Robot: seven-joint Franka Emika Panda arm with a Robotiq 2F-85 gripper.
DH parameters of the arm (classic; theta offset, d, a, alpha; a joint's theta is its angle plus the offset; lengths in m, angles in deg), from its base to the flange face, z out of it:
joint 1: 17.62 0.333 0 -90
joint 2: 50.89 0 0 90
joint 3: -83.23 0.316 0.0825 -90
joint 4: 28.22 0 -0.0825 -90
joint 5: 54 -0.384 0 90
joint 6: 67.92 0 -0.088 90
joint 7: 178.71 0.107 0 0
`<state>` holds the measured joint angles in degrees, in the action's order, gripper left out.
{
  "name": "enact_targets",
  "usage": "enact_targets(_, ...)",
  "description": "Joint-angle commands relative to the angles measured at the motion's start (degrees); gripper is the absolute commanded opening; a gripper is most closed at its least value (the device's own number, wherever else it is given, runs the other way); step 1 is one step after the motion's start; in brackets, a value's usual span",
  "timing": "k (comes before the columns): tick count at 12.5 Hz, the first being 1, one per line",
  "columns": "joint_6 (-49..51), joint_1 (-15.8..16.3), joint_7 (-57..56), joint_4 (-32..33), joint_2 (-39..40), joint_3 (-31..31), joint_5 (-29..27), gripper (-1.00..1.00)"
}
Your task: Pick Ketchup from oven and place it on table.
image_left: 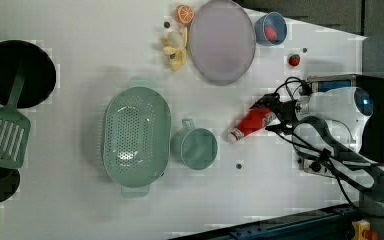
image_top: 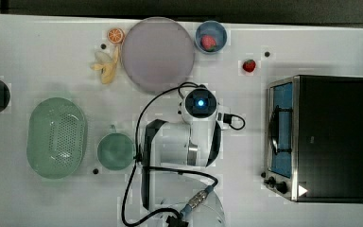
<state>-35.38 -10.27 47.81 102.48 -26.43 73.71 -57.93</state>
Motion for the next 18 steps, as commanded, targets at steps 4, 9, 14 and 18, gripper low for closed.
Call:
enact_targets(4, 5.2, -0.2, 1.8, -9.9, -21.7, 0.0, -0.3, 1.00)
enact_targets(9, 32.8, -0.4, 2.2, -26.6, -25.0, -0.3, 1.5, 1.00)
enact_targets(14, 56.9, -0.3, 9.3, -35.2, -25.7, 0.1, 5.3, 1.00)
enact_targets(18, 56.3, -0.2, 9.3, -37.0, -25.6, 0.1, 5.3, 1.00)
